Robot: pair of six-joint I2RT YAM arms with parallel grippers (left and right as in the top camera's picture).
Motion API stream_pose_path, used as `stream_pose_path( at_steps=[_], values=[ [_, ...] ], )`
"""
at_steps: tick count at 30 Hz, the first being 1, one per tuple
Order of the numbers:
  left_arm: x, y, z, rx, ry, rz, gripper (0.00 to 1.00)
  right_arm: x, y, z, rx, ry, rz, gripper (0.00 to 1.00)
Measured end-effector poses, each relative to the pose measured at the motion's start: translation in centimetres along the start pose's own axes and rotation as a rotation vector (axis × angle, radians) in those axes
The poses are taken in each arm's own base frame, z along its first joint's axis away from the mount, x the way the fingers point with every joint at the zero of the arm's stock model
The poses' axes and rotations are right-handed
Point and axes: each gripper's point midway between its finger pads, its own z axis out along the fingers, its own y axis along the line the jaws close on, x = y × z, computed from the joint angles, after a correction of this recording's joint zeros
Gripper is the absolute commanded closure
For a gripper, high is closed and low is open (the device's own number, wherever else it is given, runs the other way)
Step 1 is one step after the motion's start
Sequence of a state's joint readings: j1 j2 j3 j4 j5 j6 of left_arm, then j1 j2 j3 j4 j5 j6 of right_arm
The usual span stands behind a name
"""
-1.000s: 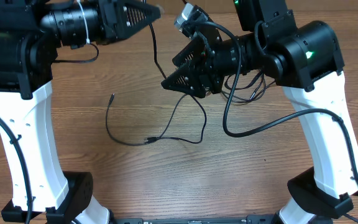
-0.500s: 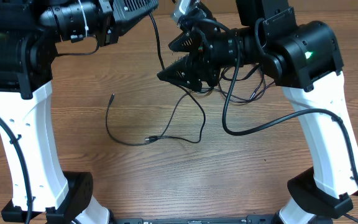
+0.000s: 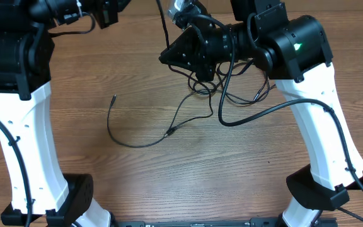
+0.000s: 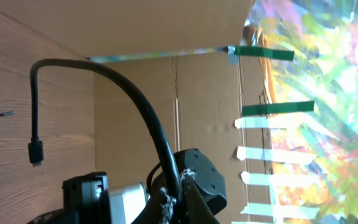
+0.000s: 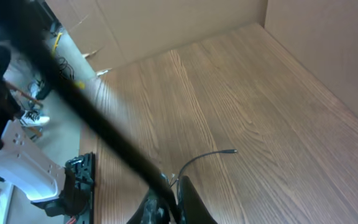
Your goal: Untangle cables
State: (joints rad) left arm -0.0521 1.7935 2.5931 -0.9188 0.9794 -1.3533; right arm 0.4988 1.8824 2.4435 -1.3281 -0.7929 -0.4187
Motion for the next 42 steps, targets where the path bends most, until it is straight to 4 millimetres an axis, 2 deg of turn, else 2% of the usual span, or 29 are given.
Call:
stream_pose_path(
  at_steps=[2,6,8,9,14,17,23,26,29,31,33,34,37,42],
  values=[
    [-0.9,0.2,-0.7,-0.004,-0.028,0.000,0.92,0.0,-0.1,-0.3,-0.006,-0.004,0.012,0.96],
    [-3.3,1.0,-2.8,-0.031,-0.108,0.034,0.65,0.0,-0.5,-1.2,-0.026,-0.028,0.044,0.96],
    [-4.1,1.9,-3.7,-0.062,-0.140,0.049,0.44,-0.3,-0.5,-1.5,-0.040,-0.045,0.047,0.96],
    [-4.4,2.4,-4.1,-0.078,-0.151,0.058,0.41,-0.6,-0.5,-1.6,-0.046,-0.059,0.041,0.96],
    [-4.1,4.4,-4.5,-0.152,-0.141,0.121,0.43,-2.9,0.0,-2.4,-0.051,-0.137,0.010,0.96],
    [-3.3,6.1,-4.7,-0.209,-0.112,0.122,0.43,-4.8,0.3,-3.6,-0.015,-0.201,-0.011,0.96],
    [-0.6,9.2,-4.8,-0.316,-0.014,0.145,0.43,-9.2,1.3,-6.9,0.074,-0.353,-0.034,0.96],
    [0.5,9.9,-4.7,-0.339,0.031,0.182,0.42,-10.3,1.0,-8.6,0.134,-0.402,-0.003,0.96],
    [1.5,10.7,-4.9,-0.364,0.070,0.195,0.41,-10.0,-0.8,-10.3,0.232,-0.416,0.069,0.96],
    [2.0,11.2,-5.1,-0.381,0.092,0.199,0.41,-9.0,-3.1,-11.6,0.320,-0.408,0.135,0.96],
    [2.5,11.6,-5.4,-0.395,0.113,0.212,0.41,-7.4,-6.4,-14.0,0.444,-0.403,0.210,0.96],
    [2.6,11.7,-5.4,-0.395,0.117,0.223,0.42,-7.0,-7.1,-14.6,0.471,-0.402,0.223,0.96],
    [2.6,11.7,-5.3,-0.392,0.129,0.272,0.41,-5.2,-10.8,-19.2,0.630,-0.424,0.281,0.96],
    [3.2,11.7,-4.8,-0.391,0.154,0.310,0.38,-1.8,-15.0,-27.4,0.864,-0.460,0.349,0.96]
  ],
)
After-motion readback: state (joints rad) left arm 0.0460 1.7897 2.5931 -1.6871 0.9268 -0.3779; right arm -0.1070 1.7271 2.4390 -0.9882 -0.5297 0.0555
